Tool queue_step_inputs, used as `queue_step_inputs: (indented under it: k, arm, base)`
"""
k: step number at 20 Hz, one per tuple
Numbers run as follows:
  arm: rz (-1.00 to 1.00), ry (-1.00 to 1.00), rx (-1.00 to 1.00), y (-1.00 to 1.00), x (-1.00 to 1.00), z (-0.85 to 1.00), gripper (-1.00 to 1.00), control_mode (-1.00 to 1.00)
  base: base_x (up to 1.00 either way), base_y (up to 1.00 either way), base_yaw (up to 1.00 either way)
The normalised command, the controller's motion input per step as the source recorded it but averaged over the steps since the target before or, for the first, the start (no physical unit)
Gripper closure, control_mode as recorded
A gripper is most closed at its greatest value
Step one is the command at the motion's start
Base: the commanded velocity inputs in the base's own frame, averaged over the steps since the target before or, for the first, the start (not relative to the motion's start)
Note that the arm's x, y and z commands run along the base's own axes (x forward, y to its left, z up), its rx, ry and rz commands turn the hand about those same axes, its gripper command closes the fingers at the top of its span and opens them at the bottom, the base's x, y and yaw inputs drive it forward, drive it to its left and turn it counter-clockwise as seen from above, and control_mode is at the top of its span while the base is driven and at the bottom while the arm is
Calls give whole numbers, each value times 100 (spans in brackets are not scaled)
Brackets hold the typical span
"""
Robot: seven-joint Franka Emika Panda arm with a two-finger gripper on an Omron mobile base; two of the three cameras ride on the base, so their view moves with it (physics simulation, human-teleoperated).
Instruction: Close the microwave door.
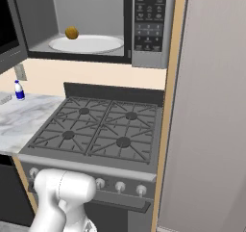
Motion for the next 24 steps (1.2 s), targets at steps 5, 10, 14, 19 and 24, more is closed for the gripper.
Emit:
queue_step_inputs:
  k: [5,10,14,19,24]
  arm:
    - [-5,-26,-31,58,-66,24,-100,-100]
    - [-7,-11,-27,56,-31,20,-100,-100]
    - [-7,-2,-28,68,-2,31,-100,-100]
    - [-9,4,-30,60,30,7,-100,-100]
    - [-5,0,-21,57,36,0,-100,-100]
  base:
    - [0,0,0]
    - [0,0,0]
    - [0,0,0]
    - [0,0,0]
    - [0,0,0]
